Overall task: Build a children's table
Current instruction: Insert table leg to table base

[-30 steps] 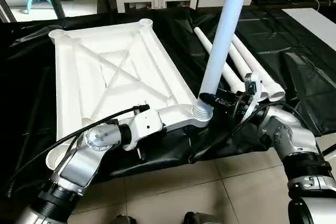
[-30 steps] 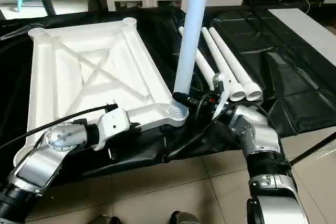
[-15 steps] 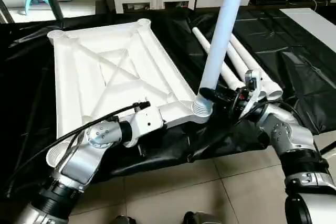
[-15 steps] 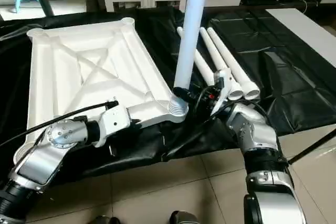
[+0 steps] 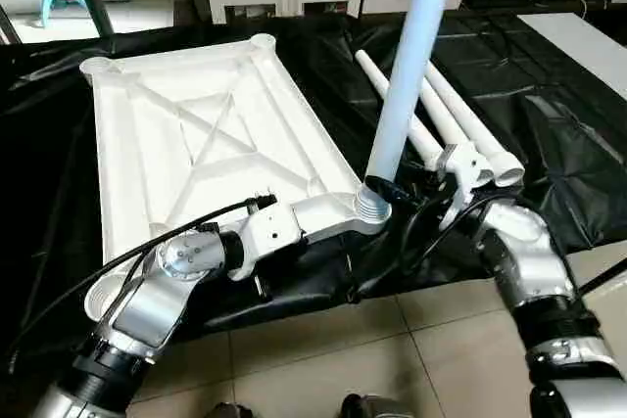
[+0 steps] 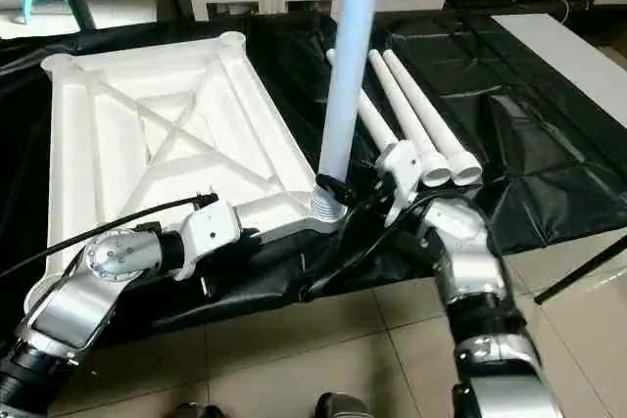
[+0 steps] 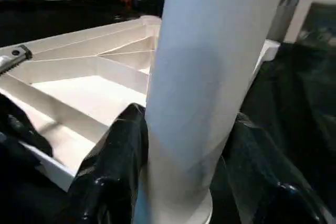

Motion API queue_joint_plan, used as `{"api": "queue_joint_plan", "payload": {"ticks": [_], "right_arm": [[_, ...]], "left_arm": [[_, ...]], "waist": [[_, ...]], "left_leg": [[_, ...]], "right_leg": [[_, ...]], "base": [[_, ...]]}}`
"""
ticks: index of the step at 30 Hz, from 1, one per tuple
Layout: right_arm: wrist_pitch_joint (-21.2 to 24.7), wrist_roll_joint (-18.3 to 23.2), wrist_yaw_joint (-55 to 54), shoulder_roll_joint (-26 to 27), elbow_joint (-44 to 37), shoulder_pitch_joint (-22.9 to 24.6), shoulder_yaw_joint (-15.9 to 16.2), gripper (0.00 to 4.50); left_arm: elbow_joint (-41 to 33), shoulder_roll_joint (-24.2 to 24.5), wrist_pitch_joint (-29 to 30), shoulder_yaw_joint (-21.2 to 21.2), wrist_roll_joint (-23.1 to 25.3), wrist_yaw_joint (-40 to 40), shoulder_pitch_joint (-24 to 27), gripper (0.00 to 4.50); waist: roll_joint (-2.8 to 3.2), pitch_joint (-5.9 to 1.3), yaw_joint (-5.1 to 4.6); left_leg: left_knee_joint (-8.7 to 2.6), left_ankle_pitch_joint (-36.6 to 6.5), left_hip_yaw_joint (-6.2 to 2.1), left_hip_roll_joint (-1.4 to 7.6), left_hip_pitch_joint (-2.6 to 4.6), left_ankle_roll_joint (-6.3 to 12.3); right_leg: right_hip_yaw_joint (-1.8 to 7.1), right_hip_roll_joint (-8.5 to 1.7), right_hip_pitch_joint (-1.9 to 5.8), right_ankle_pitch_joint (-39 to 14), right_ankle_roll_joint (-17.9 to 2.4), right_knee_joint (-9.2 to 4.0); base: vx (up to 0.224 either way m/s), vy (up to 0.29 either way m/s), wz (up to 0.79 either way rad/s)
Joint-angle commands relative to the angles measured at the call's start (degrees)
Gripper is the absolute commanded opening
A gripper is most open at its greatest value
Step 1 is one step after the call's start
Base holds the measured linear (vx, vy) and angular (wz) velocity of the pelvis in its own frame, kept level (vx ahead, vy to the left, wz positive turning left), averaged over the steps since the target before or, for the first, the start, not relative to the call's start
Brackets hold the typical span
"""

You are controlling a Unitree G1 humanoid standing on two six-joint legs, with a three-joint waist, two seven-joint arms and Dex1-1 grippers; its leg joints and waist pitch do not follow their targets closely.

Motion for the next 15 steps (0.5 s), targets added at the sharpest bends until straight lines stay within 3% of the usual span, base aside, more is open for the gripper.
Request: {"api": "queue_joint_plan", "payload": {"ticks": [1,7,15], "right_arm": [[-5.48,-6.30,-6.27,-1.17,0.85,0.16,0.37,1.87],[-9.32,-7.40,-7.82,-0.84,2.53,0.30,1.04,1.87],[-18.90,-12.26,-9.52,-2.14,4.54,-0.11,3.94,1.88]], "left_arm": [[0.08,-0.05,-1.01,-4.22,-0.01,-3.26,1.40,0.00],[0.33,-0.09,-1.09,-4.23,0.02,-3.33,1.06,0.00],[0.61,-0.15,-1.24,-4.27,0.04,-3.34,0.85,0.00]], "waist": [[-0.13,-3.44,-0.04],[0.05,-3.36,-0.07],[-0.03,-3.28,-0.23]], "left_leg": [[-4.61,-19.89,-1.59,3.09,1.31,2.03],[-4.73,-20.99,-1.64,3.07,1.32,1.97],[-4.81,-22.47,-1.71,3.03,1.32,1.63]], "right_leg": [[2.07,-3.27,1.52,-24.21,-10.37,-4.59],[2.10,-3.24,1.46,-24.46,-10.32,-4.65],[2.09,-3.27,1.30,-26.68,-9.54,-4.93]], "base": [[0.000,0.000,0.00],[0.000,0.000,0.00],[0.000,0.000,0.00]]}}
